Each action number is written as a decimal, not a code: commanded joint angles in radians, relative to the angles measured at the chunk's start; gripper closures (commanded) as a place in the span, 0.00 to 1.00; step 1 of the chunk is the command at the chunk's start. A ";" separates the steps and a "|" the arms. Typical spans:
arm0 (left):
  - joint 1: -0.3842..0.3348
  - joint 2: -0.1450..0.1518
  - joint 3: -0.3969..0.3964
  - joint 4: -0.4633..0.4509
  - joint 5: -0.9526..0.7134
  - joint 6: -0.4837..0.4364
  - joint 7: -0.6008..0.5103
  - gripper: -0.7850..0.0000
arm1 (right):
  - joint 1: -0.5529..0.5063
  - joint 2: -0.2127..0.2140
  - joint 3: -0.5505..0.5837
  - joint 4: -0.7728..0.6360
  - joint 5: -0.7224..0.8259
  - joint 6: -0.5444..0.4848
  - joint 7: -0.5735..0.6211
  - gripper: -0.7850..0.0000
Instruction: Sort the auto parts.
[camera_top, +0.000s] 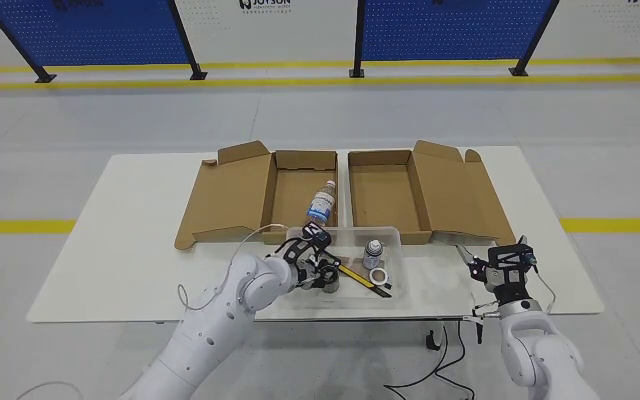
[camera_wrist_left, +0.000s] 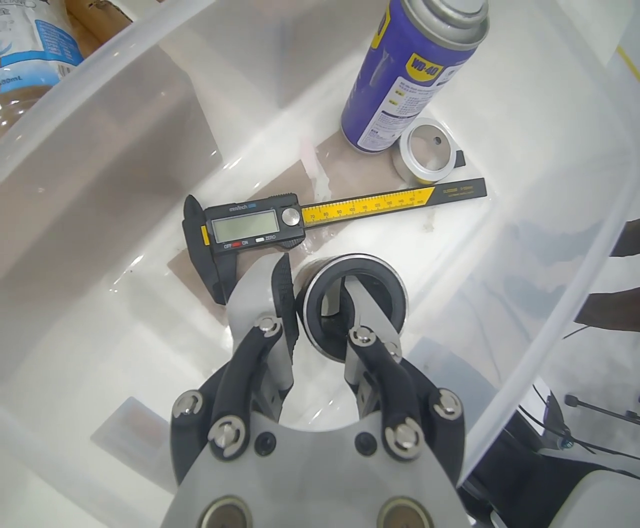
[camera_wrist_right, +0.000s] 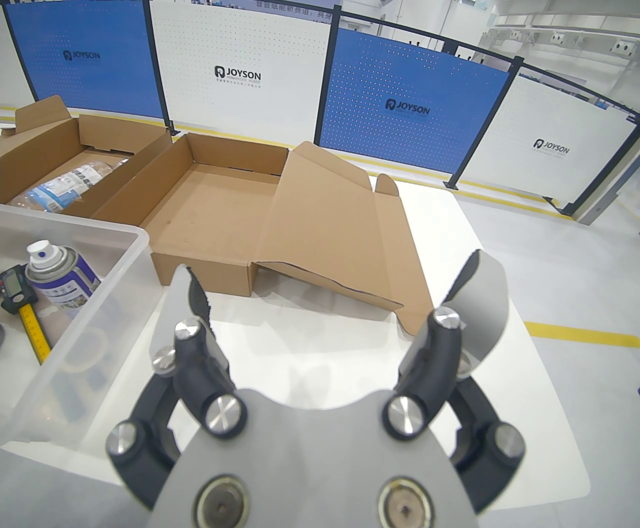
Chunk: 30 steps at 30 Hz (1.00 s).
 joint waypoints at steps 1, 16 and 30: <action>0.001 0.001 -0.004 -0.005 0.002 -0.002 0.010 1.00 | 0.000 0.000 0.000 0.000 0.000 0.000 0.000 0.00; 0.013 0.008 -0.032 -0.020 -0.002 -0.010 0.059 1.00 | 0.000 0.000 0.000 0.000 0.000 0.000 0.000 0.00; -0.022 0.012 -0.004 -0.001 0.008 -0.110 -0.038 1.00 | 0.000 0.000 0.000 0.000 0.000 0.000 0.000 0.00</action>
